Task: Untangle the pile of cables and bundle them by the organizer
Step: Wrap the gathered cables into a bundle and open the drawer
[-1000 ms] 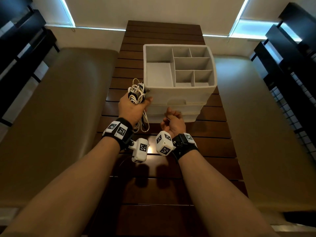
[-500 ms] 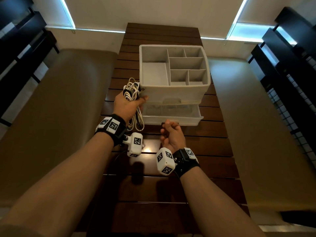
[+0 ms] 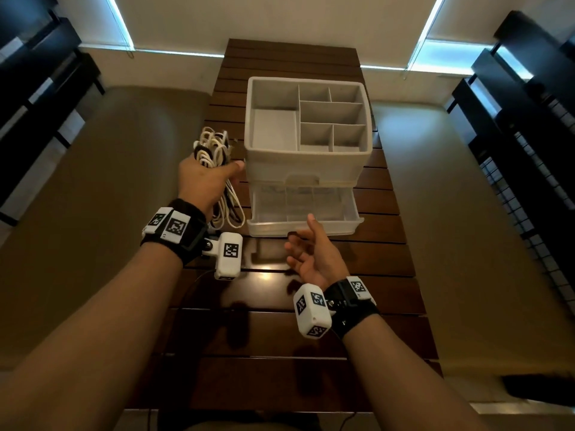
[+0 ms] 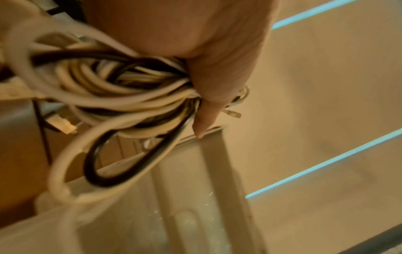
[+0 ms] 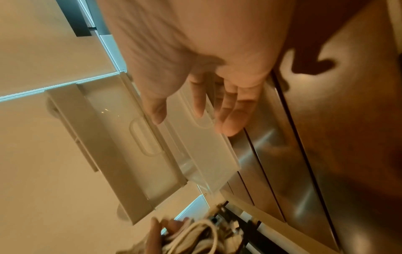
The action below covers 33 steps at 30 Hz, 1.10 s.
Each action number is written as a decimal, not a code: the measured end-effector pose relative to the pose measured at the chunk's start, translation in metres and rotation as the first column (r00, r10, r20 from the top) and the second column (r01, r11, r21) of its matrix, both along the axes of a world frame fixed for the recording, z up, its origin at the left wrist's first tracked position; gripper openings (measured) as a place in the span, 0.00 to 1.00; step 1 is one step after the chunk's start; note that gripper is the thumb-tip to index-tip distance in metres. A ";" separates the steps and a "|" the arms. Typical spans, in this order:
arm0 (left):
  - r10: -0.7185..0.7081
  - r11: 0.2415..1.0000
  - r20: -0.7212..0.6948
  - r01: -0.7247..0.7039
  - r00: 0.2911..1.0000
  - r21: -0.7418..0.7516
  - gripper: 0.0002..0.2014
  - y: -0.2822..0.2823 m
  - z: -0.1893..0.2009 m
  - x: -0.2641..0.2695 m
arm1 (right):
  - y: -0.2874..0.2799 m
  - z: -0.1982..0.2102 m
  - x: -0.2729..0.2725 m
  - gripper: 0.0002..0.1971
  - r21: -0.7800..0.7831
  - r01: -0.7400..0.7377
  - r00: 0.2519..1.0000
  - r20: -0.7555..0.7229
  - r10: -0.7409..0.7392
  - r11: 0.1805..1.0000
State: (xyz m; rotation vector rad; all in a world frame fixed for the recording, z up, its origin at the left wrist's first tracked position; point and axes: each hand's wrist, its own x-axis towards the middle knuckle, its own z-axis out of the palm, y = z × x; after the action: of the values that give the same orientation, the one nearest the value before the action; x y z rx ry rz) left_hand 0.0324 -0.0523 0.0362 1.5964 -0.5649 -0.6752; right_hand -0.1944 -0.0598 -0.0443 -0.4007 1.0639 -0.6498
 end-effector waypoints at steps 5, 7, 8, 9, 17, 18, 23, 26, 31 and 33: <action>-0.029 0.977 0.063 0.042 0.998 -0.207 0.10 0.013 0.064 -0.029 | 0.002 -0.001 -0.004 0.24 -0.024 -0.019 1.000 -0.015 0.019 1.000; -0.121 0.940 0.208 0.179 0.971 -0.292 0.11 0.008 0.084 -0.051 | 0.006 -0.004 -0.006 0.23 -0.037 -0.020 1.000 -0.008 0.019 0.999; -0.188 0.912 0.296 0.278 0.936 -0.300 0.12 0.004 0.090 -0.063 | 0.008 -0.005 -0.006 0.23 -0.045 -0.017 1.000 0.003 0.017 0.999; -0.267 0.884 0.394 0.386 0.879 -0.263 0.14 -0.001 0.093 -0.075 | 0.010 -0.005 -0.006 0.23 -0.057 -0.013 1.000 0.022 0.014 0.998; -0.754 0.620 0.610 0.573 0.244 0.536 0.19 -0.059 0.017 -0.119 | 0.016 0.012 -0.005 0.17 -0.019 0.074 0.991 0.114 -0.071 0.997; -0.773 0.597 0.607 0.532 0.184 0.600 0.19 -0.063 0.009 -0.119 | 0.016 0.013 -0.004 0.18 -0.005 0.093 0.986 0.136 -0.092 0.996; -0.841 0.492 0.539 0.344 -0.048 0.800 0.17 -0.077 -0.015 -0.113 | 0.015 0.005 -0.006 0.17 0.011 0.107 0.971 0.213 -0.107 0.994; -0.847 0.457 0.514 0.305 -0.140 0.836 0.23 -0.080 -0.024 -0.111 | 0.015 -0.001 -0.005 0.12 0.015 0.112 0.970 0.214 -0.112 0.994; -0.887 0.371 0.442 0.364 -0.133 0.854 0.31 -0.081 -0.026 -0.110 | 0.015 -0.003 -0.004 0.17 0.011 0.095 0.980 0.177 -0.095 0.995; -0.908 0.338 0.406 0.394 -0.101 0.855 0.34 -0.080 -0.024 -0.107 | 0.017 -0.001 -0.004 0.28 0.008 0.097 0.982 0.165 -0.097 0.995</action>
State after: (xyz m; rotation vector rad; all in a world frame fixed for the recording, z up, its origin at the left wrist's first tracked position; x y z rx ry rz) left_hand -0.0749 -0.1318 0.0125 1.9982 -2.5163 -0.6441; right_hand -0.1981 -0.0431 -0.0455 -0.2909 0.9296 -0.7570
